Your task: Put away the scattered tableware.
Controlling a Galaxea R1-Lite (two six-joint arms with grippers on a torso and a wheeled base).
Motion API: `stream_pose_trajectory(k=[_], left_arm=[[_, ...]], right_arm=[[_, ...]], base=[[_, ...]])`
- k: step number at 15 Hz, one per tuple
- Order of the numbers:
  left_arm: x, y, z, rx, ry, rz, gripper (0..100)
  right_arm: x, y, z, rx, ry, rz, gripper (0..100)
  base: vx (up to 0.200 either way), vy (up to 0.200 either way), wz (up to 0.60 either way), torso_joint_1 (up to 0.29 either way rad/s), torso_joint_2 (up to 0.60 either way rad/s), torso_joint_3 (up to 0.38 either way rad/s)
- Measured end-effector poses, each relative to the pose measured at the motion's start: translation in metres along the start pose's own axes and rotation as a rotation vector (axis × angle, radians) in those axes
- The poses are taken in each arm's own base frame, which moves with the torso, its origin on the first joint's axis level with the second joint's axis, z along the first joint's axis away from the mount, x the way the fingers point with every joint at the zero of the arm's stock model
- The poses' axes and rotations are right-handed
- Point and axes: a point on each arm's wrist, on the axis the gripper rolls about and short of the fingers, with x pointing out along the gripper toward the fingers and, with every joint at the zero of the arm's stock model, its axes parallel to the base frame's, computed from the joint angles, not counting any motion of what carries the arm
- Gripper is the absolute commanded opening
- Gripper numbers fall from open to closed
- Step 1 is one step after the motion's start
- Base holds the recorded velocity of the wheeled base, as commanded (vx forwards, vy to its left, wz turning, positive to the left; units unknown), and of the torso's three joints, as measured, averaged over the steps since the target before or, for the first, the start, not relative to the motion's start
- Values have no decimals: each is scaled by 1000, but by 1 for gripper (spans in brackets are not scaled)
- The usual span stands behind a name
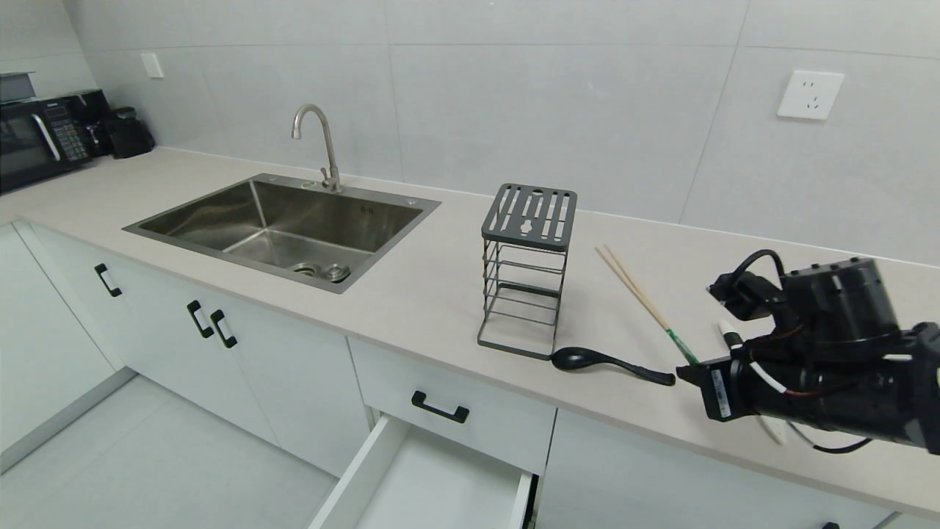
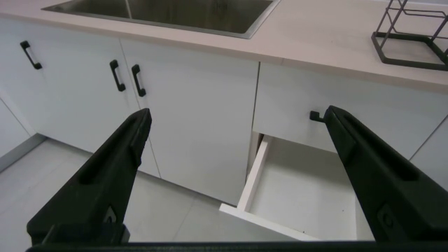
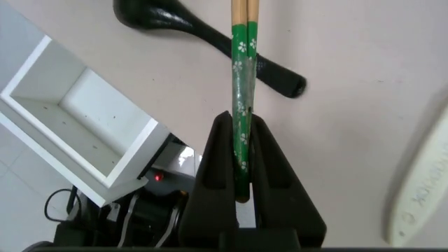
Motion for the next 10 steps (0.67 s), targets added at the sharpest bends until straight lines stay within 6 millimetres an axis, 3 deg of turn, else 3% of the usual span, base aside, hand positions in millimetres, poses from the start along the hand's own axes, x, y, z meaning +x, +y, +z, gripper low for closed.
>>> stream_pose_trajectory(k=[3,6,10], left_arm=[[0,0,0,0,0,0,100],[0,0,0,0,0,0,100],[0,0,0,0,0,0,100]], right_arm=[[-35,0,11,4,-209,18,0],[-59,3,6,-35,-294,57,0],[-90,11,-5,-283,-385,239,0]], base=[[0,0,0,0,0,0],[0,0,0,0,0,0],[0,0,0,0,0,0]])
